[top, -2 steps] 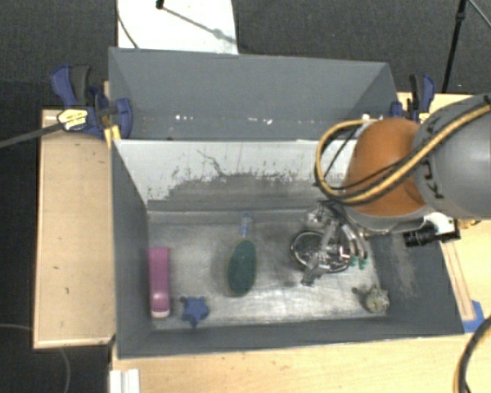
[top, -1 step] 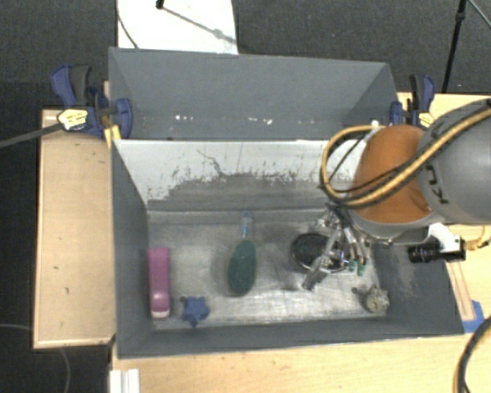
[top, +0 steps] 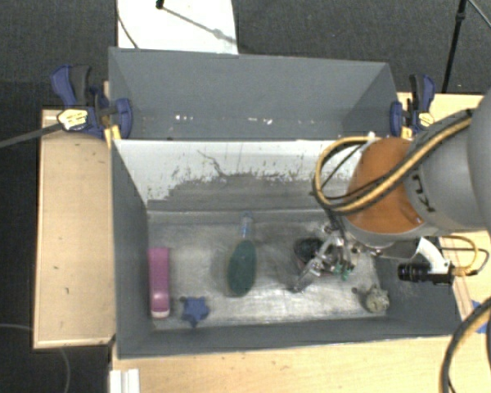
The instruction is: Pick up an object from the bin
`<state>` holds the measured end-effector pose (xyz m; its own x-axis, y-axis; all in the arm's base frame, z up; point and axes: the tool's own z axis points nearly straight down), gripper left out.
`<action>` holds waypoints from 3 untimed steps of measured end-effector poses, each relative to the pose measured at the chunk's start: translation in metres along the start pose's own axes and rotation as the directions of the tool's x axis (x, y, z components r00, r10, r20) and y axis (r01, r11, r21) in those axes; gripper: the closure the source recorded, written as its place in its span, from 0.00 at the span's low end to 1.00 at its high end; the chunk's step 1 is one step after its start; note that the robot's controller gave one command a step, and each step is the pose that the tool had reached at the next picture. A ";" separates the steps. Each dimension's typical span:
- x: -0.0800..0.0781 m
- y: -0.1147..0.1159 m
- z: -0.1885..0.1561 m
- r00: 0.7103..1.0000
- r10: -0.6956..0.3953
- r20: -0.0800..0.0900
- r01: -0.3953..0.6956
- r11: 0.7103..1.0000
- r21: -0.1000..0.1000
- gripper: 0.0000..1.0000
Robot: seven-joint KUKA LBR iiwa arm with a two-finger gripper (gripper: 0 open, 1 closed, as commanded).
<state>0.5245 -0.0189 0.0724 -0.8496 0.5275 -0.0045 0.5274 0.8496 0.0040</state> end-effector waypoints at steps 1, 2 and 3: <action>-0.001 0.001 -0.001 1.000 -0.004 0.001 0.004 1.000 0.001 0.00; -0.002 0.001 -0.002 1.000 -0.005 0.002 0.005 1.000 -0.001 1.00; -0.004 0.002 -0.063 1.000 -0.012 0.002 0.012 1.000 0.000 1.00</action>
Offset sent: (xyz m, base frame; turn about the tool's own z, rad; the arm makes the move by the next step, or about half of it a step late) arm 0.0000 0.0000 0.0000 0.0000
